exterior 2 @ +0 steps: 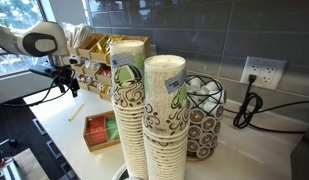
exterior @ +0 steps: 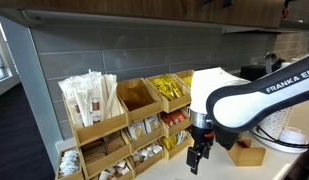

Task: Pick up the straw on the counter and put it in the empty compartment

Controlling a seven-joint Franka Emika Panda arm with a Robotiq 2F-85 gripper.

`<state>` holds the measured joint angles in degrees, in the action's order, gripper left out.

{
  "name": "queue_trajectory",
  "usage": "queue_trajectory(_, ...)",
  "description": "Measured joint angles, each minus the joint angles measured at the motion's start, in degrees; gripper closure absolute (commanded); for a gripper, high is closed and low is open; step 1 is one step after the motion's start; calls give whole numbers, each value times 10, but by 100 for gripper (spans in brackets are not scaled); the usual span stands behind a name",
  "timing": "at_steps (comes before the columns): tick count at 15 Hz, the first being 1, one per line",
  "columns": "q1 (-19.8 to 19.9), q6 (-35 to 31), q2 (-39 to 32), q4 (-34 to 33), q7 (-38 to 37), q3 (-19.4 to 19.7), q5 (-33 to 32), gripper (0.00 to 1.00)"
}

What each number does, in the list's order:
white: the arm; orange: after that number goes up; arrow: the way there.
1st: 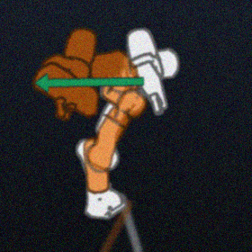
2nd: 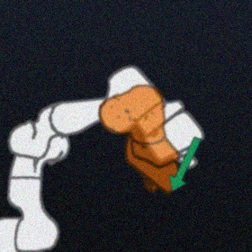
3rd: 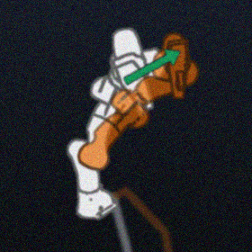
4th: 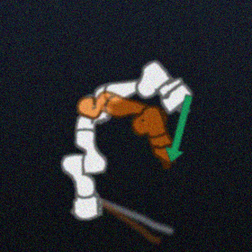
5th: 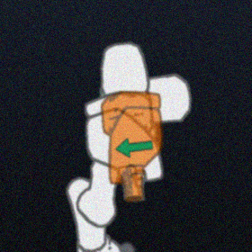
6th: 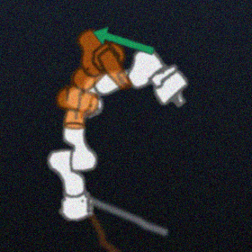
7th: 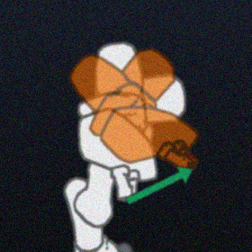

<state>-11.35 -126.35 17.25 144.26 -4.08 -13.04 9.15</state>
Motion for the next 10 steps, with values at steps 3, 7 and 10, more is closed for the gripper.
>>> queue_trajectory(3,-22,-77,-41,3,52,-2,3,0)
queue_trajectory(7,-25,-90,-57,1,64,-1,3,0)
queue_trajectory(10,-28,-105,-59,1,85,-1,8,0)
